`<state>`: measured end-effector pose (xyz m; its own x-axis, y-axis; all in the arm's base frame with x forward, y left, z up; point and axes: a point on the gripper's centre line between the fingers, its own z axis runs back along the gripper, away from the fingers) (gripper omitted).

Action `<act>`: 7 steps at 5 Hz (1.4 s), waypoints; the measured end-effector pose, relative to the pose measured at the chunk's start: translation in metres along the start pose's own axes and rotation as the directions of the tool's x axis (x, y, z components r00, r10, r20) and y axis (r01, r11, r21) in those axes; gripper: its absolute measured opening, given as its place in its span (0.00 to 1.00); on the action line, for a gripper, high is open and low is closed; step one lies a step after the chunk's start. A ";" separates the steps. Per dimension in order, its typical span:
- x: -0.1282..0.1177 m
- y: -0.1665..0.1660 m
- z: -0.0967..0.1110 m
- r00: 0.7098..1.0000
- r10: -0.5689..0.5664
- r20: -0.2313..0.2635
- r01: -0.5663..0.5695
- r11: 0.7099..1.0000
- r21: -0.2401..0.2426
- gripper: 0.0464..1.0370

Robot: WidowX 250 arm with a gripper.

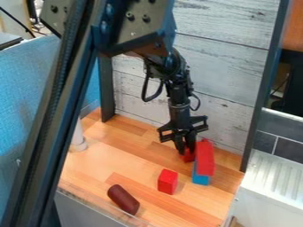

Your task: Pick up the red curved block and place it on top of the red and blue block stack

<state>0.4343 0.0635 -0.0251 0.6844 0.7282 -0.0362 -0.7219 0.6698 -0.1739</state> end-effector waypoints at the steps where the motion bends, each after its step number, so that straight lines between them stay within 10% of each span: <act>1: 0.005 0.007 0.030 0.997 0.040 0.066 -0.038 0.998 -0.041 0.15; 4: -0.002 0.010 0.087 0.970 0.154 0.189 -0.138 0.985 -0.100 0.15; 7: -0.056 -0.005 0.078 0.997 0.047 0.058 -0.044 0.998 -0.050 0.15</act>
<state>0.3914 0.0311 0.0546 0.6426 0.7661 0.0123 -0.7454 0.6288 -0.2213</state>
